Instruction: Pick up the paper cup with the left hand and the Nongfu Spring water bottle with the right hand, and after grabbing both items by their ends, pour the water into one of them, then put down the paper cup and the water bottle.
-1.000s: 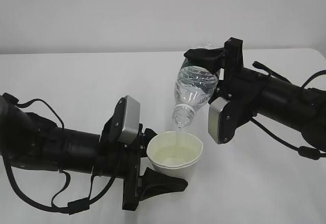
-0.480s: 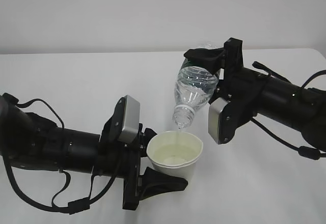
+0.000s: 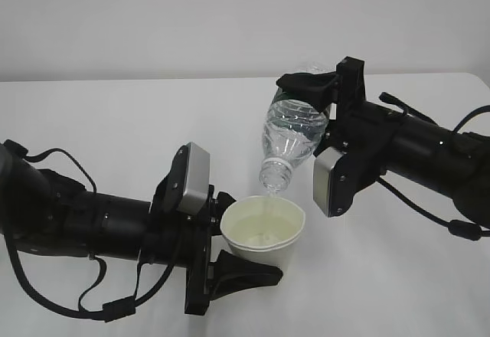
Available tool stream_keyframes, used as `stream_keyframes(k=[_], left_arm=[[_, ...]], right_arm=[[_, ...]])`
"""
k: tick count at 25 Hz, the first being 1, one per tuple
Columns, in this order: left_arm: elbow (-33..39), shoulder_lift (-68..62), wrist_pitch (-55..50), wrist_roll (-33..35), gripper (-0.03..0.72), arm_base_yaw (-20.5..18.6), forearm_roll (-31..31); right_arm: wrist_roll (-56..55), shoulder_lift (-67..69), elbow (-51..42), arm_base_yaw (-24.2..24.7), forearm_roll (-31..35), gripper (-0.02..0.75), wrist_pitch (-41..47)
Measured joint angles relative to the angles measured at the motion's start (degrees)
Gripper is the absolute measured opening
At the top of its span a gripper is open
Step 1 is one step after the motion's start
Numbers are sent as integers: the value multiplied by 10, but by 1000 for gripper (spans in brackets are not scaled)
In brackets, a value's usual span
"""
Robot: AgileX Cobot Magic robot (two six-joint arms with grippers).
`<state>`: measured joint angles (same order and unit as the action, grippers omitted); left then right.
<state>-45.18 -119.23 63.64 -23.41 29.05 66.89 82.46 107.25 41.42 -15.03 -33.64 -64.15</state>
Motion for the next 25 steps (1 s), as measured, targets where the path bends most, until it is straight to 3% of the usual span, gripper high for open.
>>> stream_keyframes(k=[25], left_arm=[[0,0,5,0,482,0,-6]], right_arm=[[7,0,0,0,0,445,-3]])
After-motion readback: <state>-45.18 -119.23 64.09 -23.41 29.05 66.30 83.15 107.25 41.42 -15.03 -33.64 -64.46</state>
